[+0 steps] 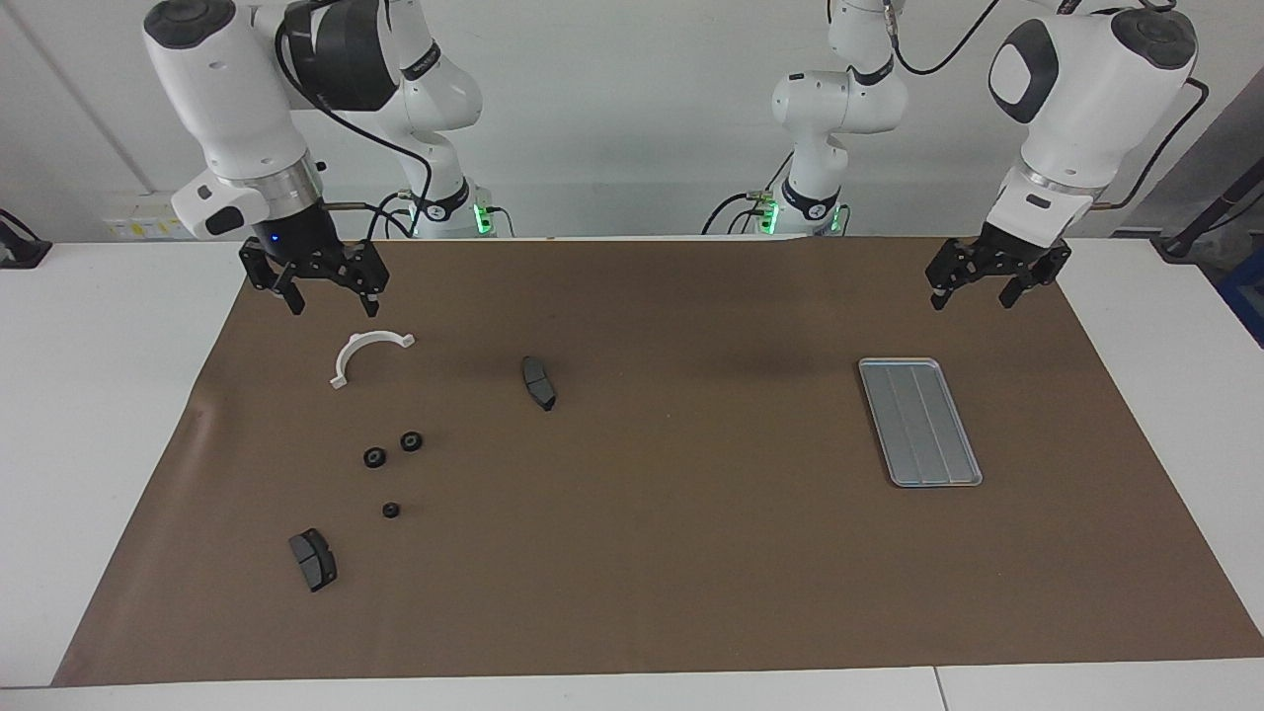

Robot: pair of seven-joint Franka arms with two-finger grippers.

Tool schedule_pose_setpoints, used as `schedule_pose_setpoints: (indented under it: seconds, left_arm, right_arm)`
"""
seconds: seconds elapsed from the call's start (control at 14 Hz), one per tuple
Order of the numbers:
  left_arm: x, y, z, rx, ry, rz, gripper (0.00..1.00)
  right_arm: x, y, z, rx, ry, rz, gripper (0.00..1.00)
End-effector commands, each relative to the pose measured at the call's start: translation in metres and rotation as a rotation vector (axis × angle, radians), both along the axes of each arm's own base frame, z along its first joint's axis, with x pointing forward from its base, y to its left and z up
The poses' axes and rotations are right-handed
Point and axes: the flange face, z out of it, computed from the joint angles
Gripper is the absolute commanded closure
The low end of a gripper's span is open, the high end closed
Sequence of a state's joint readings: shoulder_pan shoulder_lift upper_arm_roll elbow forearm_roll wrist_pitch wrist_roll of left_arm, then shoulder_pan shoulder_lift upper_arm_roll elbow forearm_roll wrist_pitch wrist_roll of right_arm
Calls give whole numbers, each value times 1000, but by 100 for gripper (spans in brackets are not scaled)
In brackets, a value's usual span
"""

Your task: Pick bearing gear from pile to tray

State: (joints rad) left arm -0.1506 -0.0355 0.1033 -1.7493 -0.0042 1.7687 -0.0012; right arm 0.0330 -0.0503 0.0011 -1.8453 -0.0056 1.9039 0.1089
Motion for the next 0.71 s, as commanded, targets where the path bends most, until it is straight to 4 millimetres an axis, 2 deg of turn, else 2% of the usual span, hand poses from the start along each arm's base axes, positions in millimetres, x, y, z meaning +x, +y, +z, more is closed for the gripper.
schedule_pose_setpoints:
  seconds: [0.0,0.36,0.64]
  left_arm:
    - [-8,2,1,17,2,-9,0]
    - [-8,2,1,17,2,-9,0]
    - [-8,3,1,17,2,-8,0]
  right_arm:
    - [23,-1,-46,22,-3,23,0]
    - [66,-7,-137,13,-11,62,0]
    - [75,-22,-186,1,1,108,0]
